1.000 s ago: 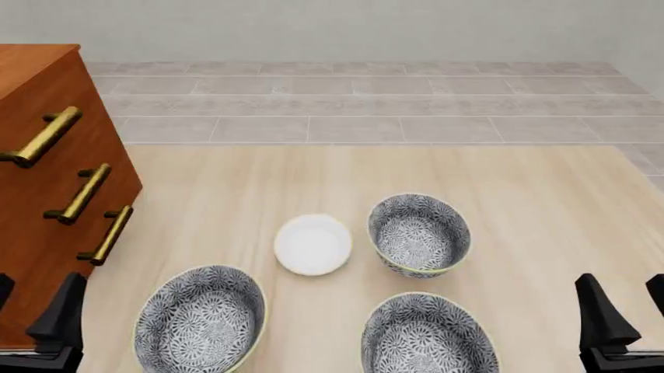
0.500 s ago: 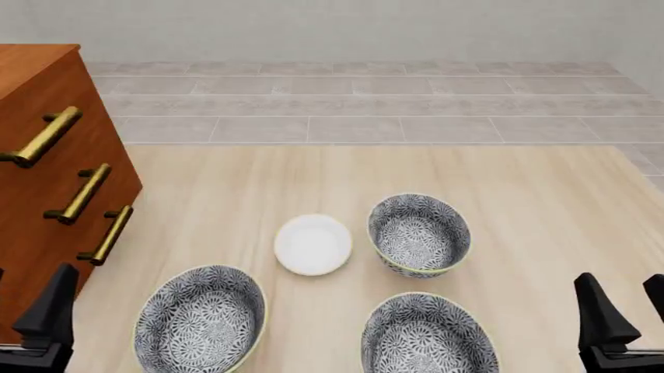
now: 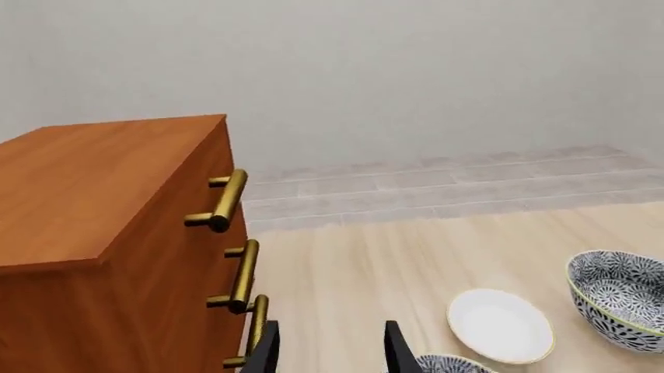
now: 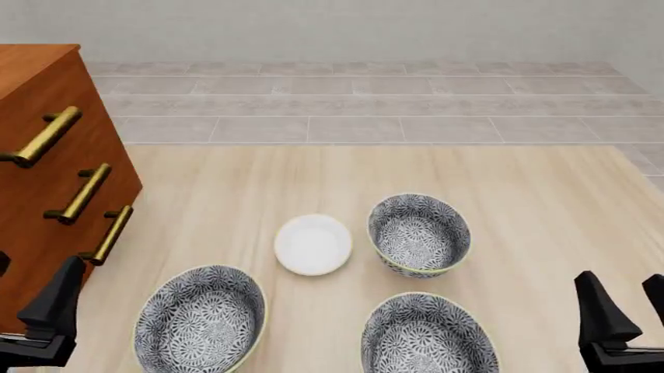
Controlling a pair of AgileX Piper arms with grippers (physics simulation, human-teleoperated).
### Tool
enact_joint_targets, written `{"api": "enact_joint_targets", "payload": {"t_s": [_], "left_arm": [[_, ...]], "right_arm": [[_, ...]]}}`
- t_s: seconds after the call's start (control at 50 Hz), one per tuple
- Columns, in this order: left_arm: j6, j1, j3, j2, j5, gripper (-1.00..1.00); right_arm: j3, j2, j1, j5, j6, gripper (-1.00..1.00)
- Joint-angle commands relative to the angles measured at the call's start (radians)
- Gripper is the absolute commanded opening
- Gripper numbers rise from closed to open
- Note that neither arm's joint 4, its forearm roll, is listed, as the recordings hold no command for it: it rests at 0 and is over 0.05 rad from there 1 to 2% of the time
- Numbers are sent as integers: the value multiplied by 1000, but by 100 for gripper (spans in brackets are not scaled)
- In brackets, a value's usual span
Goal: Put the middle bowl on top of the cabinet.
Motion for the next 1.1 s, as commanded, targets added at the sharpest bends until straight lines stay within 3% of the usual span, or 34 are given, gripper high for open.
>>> {"api": "enact_joint_targets", "payload": {"t_s": [0.02, 0.4, 0.8, 1.1], "left_arm": [[10, -29, -22, 50, 13, 100], [38, -83, -91, 142, 41, 100], [-8, -93, -140, 290, 36, 100], [-15, -107, -206, 307, 151, 100]], "right_arm": [[1, 1, -3, 0, 8, 100], [0, -9, -6, 10, 9, 100], [0, -8, -7, 7, 9, 100], [0, -6, -17, 6, 16, 100]]}}
